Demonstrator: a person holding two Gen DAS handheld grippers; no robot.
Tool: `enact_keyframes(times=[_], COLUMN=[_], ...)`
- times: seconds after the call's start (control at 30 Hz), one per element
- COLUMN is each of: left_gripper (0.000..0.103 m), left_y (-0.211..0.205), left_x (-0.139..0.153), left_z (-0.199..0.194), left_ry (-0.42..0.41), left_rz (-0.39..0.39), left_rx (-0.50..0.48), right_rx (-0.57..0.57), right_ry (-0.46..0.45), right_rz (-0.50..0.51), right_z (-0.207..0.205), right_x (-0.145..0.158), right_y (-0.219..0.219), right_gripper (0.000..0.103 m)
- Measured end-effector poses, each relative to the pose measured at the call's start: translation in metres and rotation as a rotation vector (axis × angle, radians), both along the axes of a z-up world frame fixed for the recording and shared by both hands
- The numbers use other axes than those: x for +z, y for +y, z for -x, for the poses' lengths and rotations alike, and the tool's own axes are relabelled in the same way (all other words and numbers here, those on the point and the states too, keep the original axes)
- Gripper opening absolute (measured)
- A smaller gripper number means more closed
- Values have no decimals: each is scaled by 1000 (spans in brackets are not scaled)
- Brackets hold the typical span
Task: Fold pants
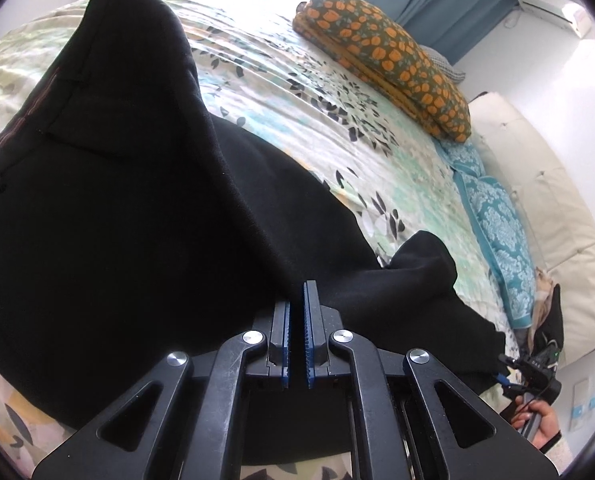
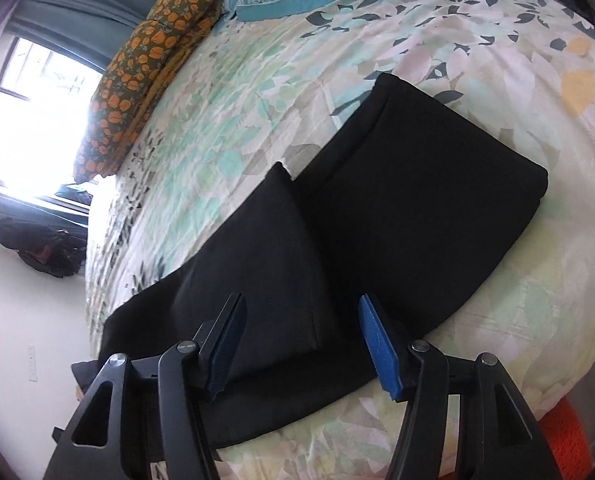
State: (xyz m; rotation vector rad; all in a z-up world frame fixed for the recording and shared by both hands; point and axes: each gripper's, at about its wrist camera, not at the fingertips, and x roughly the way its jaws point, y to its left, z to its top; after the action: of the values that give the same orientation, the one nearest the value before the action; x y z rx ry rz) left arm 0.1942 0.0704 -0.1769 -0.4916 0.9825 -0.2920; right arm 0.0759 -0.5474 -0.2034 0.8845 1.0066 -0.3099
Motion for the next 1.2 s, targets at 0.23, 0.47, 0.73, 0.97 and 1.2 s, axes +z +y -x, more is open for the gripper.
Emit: enact_keyframes(times=[0.23,0.47,0.73,0.97,1.2], left_gripper=[4,4,4,4,4], left_y=[2,-31,-66,-77,-77], left_x=[5,21,-12,-17,-25], left_z=[-2,46,68,73,76], left_ry=[-8,-50,58,85,126], left_rz=[-7,-43,-68,-82,-91], left_rx=[6,-74,-161,-199,-214], right_rx=[126,153,90,69,57], right_ry=[5,62,150,184,218], right_rz=[116,336,367,440,462], right_z=[-13,6,20,17,23], right_x=[21,48,22,22,24], right_y=[6,-24,-58,-67,-65], right_gripper=[13,13,13,12,12])
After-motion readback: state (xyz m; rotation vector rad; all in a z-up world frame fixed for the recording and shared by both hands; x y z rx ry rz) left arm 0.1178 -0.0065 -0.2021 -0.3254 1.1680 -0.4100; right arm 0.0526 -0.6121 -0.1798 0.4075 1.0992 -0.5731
